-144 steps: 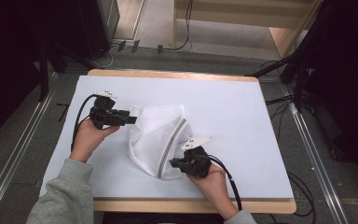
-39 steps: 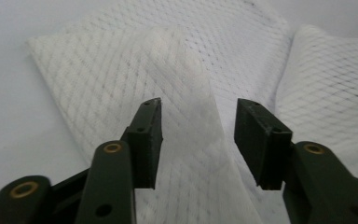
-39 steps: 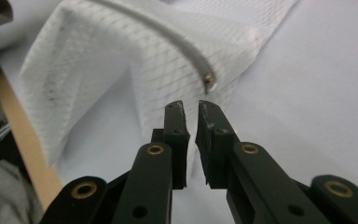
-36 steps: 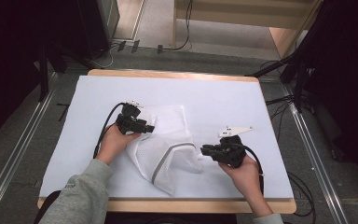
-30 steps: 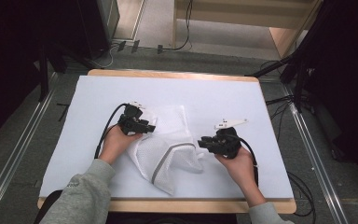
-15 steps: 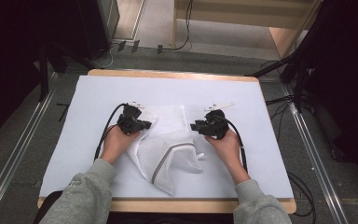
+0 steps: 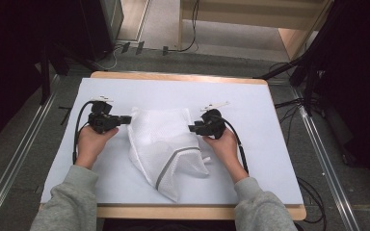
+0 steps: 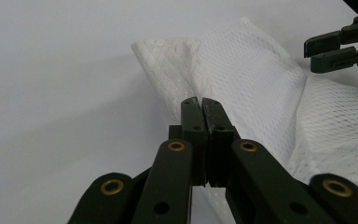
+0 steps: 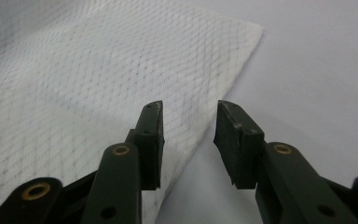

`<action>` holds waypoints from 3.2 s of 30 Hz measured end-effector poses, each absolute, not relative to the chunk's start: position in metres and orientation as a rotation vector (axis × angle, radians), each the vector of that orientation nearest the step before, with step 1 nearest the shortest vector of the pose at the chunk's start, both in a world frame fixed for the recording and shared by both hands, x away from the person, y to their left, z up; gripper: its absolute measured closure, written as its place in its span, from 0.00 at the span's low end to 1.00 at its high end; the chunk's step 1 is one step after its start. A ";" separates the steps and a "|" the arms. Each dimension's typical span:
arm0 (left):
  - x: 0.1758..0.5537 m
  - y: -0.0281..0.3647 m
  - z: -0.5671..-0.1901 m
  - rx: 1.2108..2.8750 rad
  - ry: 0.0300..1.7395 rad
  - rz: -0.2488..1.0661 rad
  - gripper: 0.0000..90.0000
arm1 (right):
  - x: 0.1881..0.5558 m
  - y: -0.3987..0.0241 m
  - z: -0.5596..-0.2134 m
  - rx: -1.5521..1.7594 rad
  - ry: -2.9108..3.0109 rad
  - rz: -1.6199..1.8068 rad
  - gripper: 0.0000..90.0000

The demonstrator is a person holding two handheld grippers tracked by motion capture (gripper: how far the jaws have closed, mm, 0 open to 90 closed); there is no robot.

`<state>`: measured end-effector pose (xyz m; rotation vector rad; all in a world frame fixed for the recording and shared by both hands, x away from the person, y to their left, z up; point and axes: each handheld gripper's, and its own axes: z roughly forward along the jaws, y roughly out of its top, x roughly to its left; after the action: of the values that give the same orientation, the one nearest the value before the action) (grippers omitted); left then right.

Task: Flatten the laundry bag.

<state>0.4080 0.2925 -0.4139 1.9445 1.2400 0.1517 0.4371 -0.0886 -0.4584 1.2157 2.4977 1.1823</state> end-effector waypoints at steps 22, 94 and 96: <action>0.403 0.324 -0.439 1.895 1.367 0.090 0.76 | 0.450 -0.064 -0.468 1.186 2.556 1.098 1.00; 0.414 0.248 -0.443 2.124 1.254 -0.023 1.00 | 0.336 -0.174 -0.432 1.263 2.426 1.268 0.80; 0.416 0.255 -0.443 2.108 1.270 -0.028 1.00 | 0.330 -0.170 -0.433 1.243 2.447 1.271 0.80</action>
<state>0.4159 0.2552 -0.4429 2.1079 1.2704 -0.0279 0.3296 -0.1703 -0.4330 1.2433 2.4468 1.2710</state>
